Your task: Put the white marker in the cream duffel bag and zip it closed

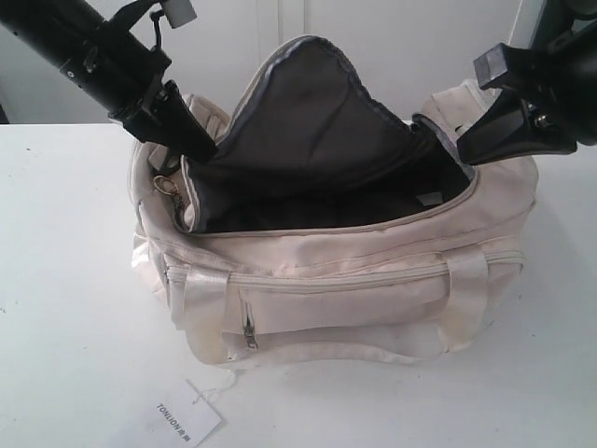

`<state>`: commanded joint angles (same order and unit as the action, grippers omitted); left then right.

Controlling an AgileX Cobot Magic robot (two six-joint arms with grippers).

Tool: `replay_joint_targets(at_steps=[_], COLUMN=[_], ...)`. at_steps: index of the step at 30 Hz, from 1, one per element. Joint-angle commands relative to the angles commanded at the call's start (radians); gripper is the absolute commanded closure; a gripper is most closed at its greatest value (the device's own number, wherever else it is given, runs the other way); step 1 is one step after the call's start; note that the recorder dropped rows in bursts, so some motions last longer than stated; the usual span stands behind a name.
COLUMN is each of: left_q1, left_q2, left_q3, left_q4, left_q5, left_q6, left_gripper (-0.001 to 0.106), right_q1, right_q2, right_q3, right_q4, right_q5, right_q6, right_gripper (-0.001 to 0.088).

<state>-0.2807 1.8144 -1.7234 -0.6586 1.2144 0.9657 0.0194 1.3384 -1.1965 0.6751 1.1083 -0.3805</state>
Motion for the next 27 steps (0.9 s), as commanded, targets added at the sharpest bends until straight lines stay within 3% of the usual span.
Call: replay_joint_targets(at_steps=[12, 27], left_q1=[0.000, 0.000], left_q2=[0.000, 0.000], left_q3=[0.000, 0.000], left_q4=[-0.007, -0.002], left_q5=[0.007, 0.007], left_q6=[0.110, 0.126], left_gripper=[0.105, 0.103], right_q1=[0.000, 0.000], right_q2=[0.000, 0.000], right_q3=[0.000, 0.000], right_q4=[0.000, 0.000], right_q5=[-0.009, -0.016], right_q6=[0.002, 0.019], right_gripper=[0.0868, 0.0868])
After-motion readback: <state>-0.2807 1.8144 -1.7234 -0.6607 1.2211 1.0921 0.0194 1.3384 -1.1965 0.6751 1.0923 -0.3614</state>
